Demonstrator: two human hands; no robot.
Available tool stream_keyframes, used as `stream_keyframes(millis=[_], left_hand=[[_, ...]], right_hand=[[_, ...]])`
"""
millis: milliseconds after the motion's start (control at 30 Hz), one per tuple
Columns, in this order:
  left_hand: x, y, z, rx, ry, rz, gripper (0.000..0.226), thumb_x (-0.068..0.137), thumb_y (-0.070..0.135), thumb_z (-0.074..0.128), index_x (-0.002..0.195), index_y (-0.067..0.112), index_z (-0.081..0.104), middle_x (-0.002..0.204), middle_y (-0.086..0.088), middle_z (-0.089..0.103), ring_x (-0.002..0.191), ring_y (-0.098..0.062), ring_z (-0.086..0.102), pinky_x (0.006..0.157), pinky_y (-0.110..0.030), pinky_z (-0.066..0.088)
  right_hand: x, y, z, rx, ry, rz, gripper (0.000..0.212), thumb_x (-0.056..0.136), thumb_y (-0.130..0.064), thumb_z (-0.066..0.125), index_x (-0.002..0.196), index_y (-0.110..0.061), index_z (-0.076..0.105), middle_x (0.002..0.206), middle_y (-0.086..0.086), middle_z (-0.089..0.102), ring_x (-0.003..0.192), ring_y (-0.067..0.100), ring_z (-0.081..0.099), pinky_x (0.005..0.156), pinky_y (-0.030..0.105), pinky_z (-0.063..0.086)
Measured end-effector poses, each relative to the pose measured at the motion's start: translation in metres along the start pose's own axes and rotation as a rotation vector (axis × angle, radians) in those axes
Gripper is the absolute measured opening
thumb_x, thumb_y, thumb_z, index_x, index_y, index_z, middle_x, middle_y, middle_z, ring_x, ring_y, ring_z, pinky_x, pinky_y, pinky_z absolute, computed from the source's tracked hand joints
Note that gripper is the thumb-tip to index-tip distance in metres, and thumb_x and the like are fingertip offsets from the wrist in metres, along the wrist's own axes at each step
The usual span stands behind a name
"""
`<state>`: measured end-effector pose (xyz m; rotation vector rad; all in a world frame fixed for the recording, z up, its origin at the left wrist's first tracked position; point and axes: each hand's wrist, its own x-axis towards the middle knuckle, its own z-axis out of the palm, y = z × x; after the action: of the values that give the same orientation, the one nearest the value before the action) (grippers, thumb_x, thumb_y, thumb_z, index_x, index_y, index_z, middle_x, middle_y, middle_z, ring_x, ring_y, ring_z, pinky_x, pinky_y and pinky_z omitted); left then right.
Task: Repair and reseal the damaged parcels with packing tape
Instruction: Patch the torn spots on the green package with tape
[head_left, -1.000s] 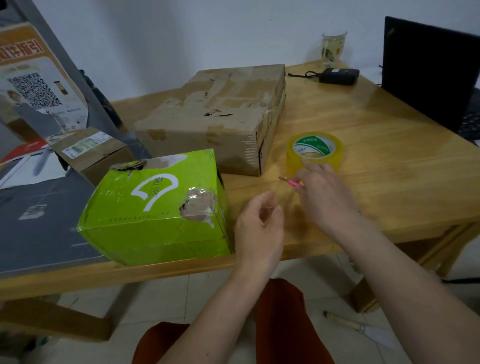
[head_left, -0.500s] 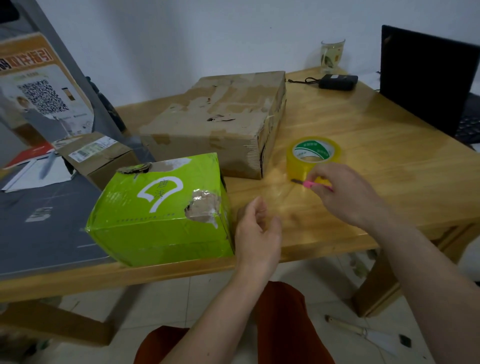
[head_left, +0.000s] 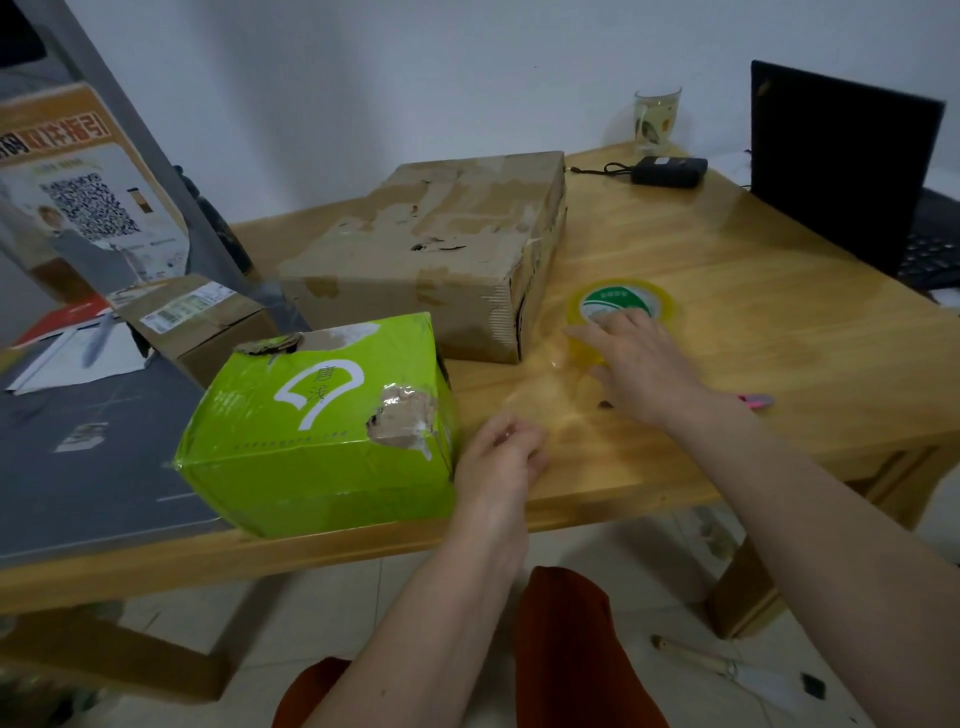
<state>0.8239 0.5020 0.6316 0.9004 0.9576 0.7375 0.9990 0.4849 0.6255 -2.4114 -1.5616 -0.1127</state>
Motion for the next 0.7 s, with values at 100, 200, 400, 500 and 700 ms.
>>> stream_keyframes(millis=[100,200,400,500,700], left_hand=[[-0.005,0.006,0.000,-0.142,-0.008,-0.069,0.018,0.089,-0.010,0.056,0.087,0.007,0.057,0.088,-0.003,0.058,0.082,-0.013,0.058,0.086,-0.036,0.052],[-0.010,0.004,-0.002,-0.157,0.002,-0.064,0.016,0.089,-0.010,0.056,0.090,0.006,0.059,0.085,-0.003,0.057,0.081,-0.013,0.058,0.085,-0.037,0.053],[-0.024,-0.007,-0.005,0.291,-0.089,0.222,0.035,0.087,0.003,0.068,0.116,0.021,0.060,0.101,0.008,0.060,0.095,-0.007,0.058,0.090,-0.022,0.048],[-0.029,-0.007,-0.010,0.486,-0.090,0.397,0.048,0.087,0.007,0.068,0.131,0.019,0.053,0.118,0.004,0.057,0.107,-0.003,0.056,0.082,-0.009,0.044],[-0.063,0.005,-0.037,0.592,-0.194,0.693,0.044,0.073,0.047,0.053,0.117,0.043,0.051,0.114,0.017,0.055,0.110,0.002,0.056,0.086,-0.014,0.048]], right_hand=[[0.004,0.005,0.003,0.041,-0.001,0.014,0.054,0.096,-0.020,0.052,0.146,-0.032,0.035,0.150,0.006,0.035,0.138,0.026,0.023,0.111,0.035,0.016],[0.008,0.003,0.001,0.092,-0.041,0.028,0.050,0.098,-0.020,0.050,0.144,-0.032,0.037,0.150,0.007,0.035,0.140,0.027,0.024,0.115,0.039,0.012],[0.007,0.004,-0.004,0.192,-0.069,0.027,0.054,0.095,-0.011,0.052,0.143,-0.031,0.039,0.155,0.009,0.026,0.146,0.024,0.015,0.117,0.040,-0.002],[0.007,0.006,-0.006,0.232,-0.086,0.025,0.053,0.095,-0.008,0.052,0.142,-0.029,0.042,0.156,0.007,0.024,0.146,0.022,0.013,0.117,0.038,0.000],[-0.026,-0.015,-0.040,0.887,-0.058,0.051,0.053,0.093,0.005,0.042,0.134,-0.027,0.051,0.147,-0.001,0.043,0.140,0.013,0.033,0.115,0.035,0.027]])
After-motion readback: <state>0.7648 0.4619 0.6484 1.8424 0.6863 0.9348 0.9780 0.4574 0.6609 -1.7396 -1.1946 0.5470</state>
